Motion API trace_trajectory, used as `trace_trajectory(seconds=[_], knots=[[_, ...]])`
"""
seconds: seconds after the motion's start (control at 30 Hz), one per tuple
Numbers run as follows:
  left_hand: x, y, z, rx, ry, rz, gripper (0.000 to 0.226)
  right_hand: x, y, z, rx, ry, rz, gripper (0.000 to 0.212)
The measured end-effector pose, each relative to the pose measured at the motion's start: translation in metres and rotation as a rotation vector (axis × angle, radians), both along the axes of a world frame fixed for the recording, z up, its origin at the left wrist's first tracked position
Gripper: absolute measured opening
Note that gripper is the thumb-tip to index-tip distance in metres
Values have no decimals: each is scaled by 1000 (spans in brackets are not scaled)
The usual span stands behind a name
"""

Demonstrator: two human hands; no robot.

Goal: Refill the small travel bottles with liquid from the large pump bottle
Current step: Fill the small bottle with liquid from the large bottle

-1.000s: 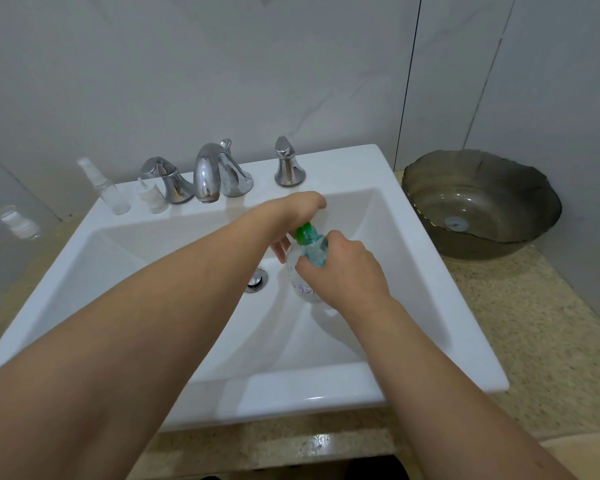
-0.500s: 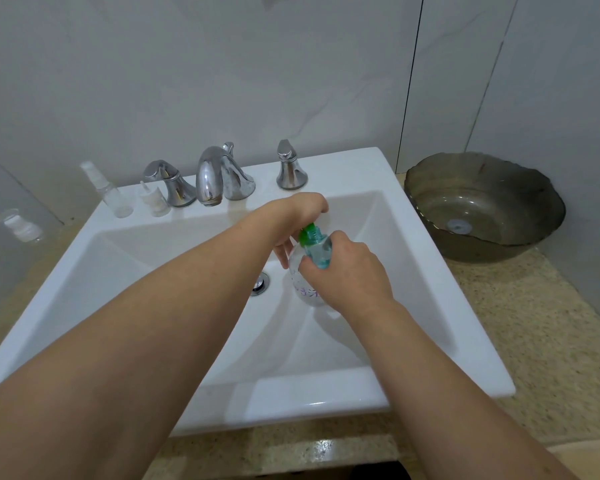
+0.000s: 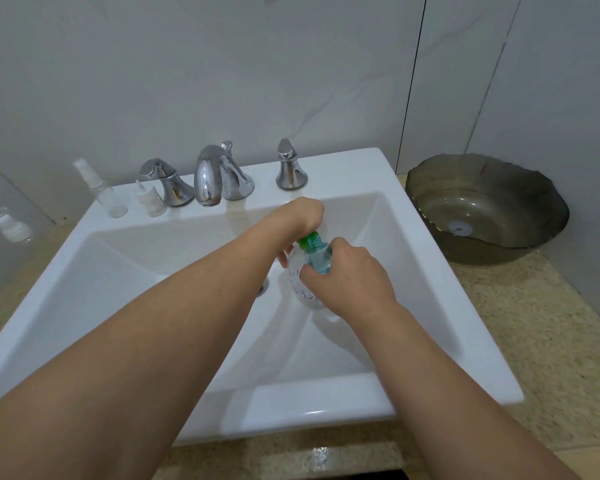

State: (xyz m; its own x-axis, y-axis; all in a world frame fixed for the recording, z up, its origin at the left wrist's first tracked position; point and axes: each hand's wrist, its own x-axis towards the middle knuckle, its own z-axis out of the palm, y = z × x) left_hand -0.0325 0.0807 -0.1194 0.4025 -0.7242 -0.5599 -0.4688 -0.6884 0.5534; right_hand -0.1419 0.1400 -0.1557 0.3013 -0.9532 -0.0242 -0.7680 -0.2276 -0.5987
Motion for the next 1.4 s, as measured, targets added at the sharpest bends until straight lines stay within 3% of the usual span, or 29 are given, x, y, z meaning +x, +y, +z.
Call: trace_trajectory(seconds=[0.3, 0.57, 1.13, 1.4], knots=[[6, -1, -4, 1, 27, -27, 49, -1, 1, 1, 6, -9, 5, 33], [18, -5, 13, 136, 133, -115, 76, -1, 2, 3, -50, -56, -17, 34], [10, -5, -2, 21, 10, -49, 44, 1, 1, 2, -21, -7, -2, 34], [4, -5, -4, -28, -51, -41, 44, 0, 1, 2, -3, 2, -3, 32]])
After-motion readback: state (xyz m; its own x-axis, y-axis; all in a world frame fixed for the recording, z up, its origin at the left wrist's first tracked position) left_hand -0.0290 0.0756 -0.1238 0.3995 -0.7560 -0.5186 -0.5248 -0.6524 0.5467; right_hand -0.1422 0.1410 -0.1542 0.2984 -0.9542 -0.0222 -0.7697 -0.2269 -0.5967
